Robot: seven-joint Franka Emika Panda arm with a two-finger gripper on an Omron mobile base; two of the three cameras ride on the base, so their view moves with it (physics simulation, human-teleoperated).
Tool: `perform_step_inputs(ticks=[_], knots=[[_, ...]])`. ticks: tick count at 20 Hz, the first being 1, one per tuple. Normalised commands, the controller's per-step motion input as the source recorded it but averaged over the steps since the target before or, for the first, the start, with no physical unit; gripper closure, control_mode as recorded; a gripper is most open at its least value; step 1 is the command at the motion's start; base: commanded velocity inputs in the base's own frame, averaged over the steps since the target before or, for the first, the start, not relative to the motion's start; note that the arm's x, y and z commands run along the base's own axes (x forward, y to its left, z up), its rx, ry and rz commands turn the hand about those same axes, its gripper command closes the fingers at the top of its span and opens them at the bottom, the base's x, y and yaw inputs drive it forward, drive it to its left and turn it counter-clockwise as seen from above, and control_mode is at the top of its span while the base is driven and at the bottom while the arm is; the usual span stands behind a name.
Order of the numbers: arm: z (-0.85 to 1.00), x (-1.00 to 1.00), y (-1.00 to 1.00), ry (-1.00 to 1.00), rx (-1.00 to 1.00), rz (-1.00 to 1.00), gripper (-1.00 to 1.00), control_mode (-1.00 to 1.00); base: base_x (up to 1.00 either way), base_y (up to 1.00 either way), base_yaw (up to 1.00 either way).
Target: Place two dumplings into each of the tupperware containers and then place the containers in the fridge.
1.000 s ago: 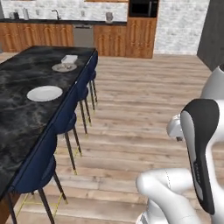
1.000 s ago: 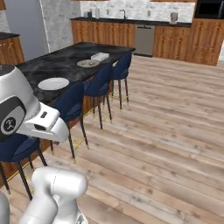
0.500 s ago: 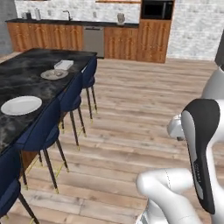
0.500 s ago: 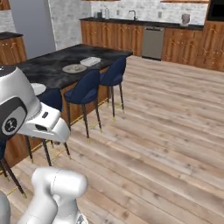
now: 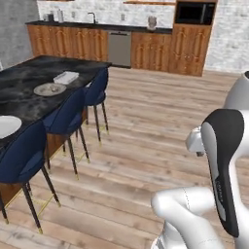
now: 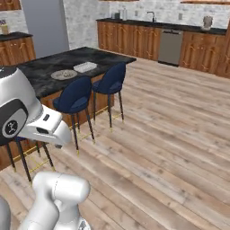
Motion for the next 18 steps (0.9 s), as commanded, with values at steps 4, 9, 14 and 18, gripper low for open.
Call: perform_step_inputs(ticks=[4, 9, 14, 18], knots=[[0.00, 0.00, 0.00, 0.00, 0.00, 0.00, -1.00, 1.00, 0.45, -0.80, 0.35], [0.00, 0.00, 0.00, 0.00, 0.00, 0.00, -1.00, 1.00, 0.18, -0.52, 0.49], [0.00, 0.00, 0.00, 0.00, 0.00, 0.00, -1.00, 1.00, 0.00, -0.38, 0.58], [0.00, 0.00, 0.00, 0.00, 0.00, 0.00, -1.00, 1.00, 0.12, -0.55, 0.52]])
